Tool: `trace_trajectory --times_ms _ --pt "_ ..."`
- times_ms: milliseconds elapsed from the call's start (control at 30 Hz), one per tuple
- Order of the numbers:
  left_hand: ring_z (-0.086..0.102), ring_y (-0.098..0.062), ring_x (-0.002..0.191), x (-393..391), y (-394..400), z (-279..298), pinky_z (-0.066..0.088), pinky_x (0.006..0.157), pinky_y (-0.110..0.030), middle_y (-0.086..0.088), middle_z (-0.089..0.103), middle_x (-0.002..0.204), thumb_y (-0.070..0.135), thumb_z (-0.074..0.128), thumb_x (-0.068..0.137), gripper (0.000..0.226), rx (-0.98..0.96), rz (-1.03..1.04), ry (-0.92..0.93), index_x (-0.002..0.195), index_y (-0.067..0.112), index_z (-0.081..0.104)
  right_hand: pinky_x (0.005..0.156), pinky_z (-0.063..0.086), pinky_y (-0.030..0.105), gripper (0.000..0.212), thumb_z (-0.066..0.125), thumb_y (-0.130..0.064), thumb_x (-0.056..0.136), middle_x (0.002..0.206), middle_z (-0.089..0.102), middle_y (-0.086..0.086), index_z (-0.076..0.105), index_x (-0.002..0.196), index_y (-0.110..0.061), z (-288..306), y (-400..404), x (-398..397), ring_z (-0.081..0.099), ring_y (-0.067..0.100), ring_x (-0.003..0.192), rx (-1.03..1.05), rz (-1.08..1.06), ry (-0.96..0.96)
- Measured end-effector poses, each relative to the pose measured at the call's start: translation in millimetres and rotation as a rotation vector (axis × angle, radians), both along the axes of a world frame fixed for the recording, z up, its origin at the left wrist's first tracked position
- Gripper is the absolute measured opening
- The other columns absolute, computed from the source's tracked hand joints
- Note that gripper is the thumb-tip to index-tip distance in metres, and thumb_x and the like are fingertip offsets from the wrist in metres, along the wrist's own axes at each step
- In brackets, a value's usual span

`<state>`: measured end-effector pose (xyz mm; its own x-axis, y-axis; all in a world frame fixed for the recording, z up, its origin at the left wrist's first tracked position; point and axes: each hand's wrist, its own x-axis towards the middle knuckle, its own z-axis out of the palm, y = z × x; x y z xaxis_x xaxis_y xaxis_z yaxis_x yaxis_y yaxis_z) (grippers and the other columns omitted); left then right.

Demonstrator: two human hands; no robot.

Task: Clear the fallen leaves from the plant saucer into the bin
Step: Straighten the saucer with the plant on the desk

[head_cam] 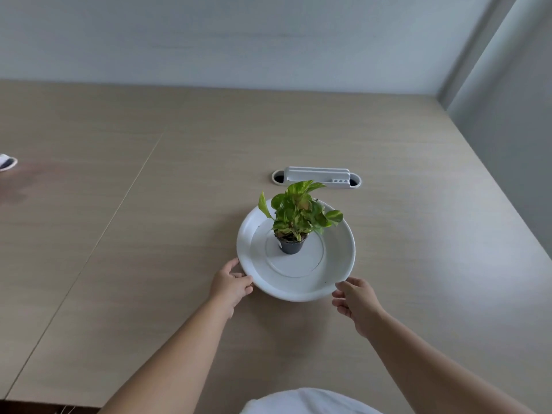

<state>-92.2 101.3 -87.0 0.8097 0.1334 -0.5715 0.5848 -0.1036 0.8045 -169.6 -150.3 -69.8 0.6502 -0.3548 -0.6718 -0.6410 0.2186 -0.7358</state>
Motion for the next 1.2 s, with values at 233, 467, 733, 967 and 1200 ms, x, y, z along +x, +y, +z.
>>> trace_trajectory --times_ms 233,467,733,967,1200 --pt "0.063 -0.018 0.08 17.4 -20.0 -0.7 0.056 0.069 -0.026 -0.009 0.056 0.092 -0.008 0.065 0.082 0.064 -0.031 -0.017 0.007 0.138 0.019 0.048 0.057 0.045 0.029 0.027 0.051 -0.009 0.087 0.086 0.056 0.01 0.059 0.113 -0.009 -0.5 -15.8 15.8 0.053 0.019 0.063 -0.009 -0.038 -0.002" --pt "0.064 -0.018 0.075 29.8 -38.1 6.5 0.055 0.063 -0.024 -0.012 0.057 0.095 -0.009 0.063 0.083 0.065 -0.065 -0.054 0.033 0.141 0.012 0.042 0.056 0.043 0.029 0.021 0.044 -0.018 0.096 0.086 0.056 0.011 0.056 0.113 -0.017 4.9 -31.0 33.4 0.053 0.02 0.062 0.019 -0.157 0.001" --pt "0.067 -0.023 0.082 38.0 -54.8 13.1 0.058 0.072 -0.029 -0.013 0.061 0.098 -0.012 0.061 0.083 0.072 -0.111 -0.098 0.065 0.145 0.009 0.033 0.056 0.044 0.029 0.028 0.048 -0.019 0.094 0.09 0.058 0.01 0.06 0.119 -0.014 5.2 -46.6 50.4 0.054 0.02 0.064 0.007 -0.218 -0.008" --pt "0.068 -0.023 0.082 43.5 -63.6 15.4 0.056 0.071 -0.027 -0.012 0.063 0.094 -0.013 0.059 0.083 0.073 -0.142 -0.099 0.08 0.147 0.008 0.03 0.06 0.045 0.029 0.026 0.053 -0.023 0.092 0.098 0.058 0.006 0.063 0.116 -0.017 7.7 -52.7 54.4 0.056 0.021 0.073 -0.006 -0.156 -0.011" --pt "0.067 -0.026 0.087 50.9 -66.5 21.9 0.056 0.074 -0.027 -0.013 0.066 0.089 -0.007 0.06 0.084 0.075 -0.172 -0.102 0.094 0.149 0.007 0.026 0.067 0.046 0.028 0.055 0.06 -0.006 0.086 0.092 0.062 0.001 0.048 0.138 -0.019 6.7 -55.9 54.6 0.054 0.019 0.077 0.053 -0.105 -0.055"
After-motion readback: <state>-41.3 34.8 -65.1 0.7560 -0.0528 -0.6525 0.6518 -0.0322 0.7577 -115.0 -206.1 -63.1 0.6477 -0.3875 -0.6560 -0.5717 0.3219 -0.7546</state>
